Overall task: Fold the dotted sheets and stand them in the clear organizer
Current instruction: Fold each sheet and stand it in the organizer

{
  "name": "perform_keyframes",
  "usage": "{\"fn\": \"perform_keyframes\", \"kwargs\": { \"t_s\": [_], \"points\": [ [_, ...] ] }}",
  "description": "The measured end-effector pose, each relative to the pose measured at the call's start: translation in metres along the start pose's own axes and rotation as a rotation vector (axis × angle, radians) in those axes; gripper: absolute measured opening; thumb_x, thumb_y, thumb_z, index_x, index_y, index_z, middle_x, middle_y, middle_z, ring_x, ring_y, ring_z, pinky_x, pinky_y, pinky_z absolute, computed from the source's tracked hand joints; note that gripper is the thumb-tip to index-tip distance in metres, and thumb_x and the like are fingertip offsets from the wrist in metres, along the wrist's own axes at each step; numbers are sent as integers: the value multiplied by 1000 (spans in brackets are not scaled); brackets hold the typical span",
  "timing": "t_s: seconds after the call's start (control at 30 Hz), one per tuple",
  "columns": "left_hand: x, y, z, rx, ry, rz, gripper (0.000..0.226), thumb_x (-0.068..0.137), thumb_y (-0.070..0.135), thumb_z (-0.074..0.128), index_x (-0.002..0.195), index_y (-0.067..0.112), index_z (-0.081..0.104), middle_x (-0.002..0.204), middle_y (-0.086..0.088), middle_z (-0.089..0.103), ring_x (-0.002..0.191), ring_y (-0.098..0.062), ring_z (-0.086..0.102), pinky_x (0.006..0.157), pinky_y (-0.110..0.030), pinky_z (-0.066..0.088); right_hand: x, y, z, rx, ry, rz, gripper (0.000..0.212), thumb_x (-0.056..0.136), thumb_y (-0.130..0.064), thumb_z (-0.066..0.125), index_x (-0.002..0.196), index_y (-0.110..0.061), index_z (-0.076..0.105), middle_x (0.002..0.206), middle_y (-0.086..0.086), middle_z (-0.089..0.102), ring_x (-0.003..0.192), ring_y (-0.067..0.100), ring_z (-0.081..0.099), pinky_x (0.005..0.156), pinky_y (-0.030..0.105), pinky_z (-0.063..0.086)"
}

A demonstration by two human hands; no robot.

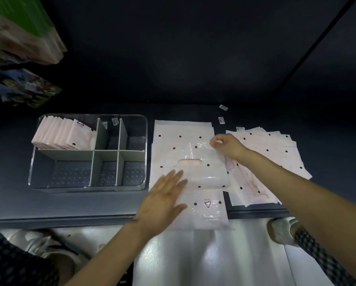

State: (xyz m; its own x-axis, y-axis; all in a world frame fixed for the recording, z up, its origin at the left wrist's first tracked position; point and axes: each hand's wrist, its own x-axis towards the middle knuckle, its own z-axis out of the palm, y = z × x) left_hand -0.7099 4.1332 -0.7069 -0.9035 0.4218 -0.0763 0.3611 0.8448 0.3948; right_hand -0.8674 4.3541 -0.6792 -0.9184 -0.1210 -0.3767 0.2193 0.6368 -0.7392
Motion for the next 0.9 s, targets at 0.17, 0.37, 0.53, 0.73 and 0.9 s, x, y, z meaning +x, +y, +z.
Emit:
{"fn": "perform_keyframes", "kwargs": {
  "t_s": [0.17, 0.37, 0.53, 0.73, 0.9],
  "points": [
    [-5, -2, 23, 161, -128, -11, 73, 97, 54, 26, 148, 18, -11, 152, 4, -22, 140, -18, -25, 113, -38, -20, 26, 8, 15, -29, 45, 42, 12, 93, -13, 54, 91, -10, 65, 115, 5, 63, 112, 16, 53, 94, 21, 36],
    [-7, -6, 33, 208, -161, -38, 75, 89, 62, 7, 148, 20, -13, 154, 0, -21, 143, -24, -18, 116, -43, -13, 26, 12, 27, -140, 207, 7, 21, 95, -17, 52, 113, -10, 60, 120, 5, 59, 118, 22, 49, 91, 23, 37],
    [-8, -9, 37, 268, -156, -12, 71, 88, 62, 5, 149, 28, -9, 156, -7, -15, 144, -31, -15, 117, -48, -6, -36, 19, 51, -490, 344, -539, 31, 91, -6, 56, 122, -5, 60, 125, 14, 59, 115, 34, 53, 97, 41, 44],
    [-5, -8, 44, 287, -172, -54, 70, 95, 62, 13, 145, 28, -21, 152, -2, -29, 144, -25, -21, 117, -41, -14, -100, 66, 87, -919, 32, -795, 52, 86, -33, 67, 130, -8, 55, 137, 6, 52, 127, 21, 50, 104, 43, 41],
    [-21, -26, 32, 229, -140, -97, 71, 94, 62, 16, 151, 25, -2, 159, 2, -13, 146, -17, -10, 117, -32, -8, -113, 99, 42, -1002, 122, -682, 54, 102, -38, 23, 127, -7, 58, 135, 7, 54, 123, 22, 54, 99, 47, 43]
  ]
}}
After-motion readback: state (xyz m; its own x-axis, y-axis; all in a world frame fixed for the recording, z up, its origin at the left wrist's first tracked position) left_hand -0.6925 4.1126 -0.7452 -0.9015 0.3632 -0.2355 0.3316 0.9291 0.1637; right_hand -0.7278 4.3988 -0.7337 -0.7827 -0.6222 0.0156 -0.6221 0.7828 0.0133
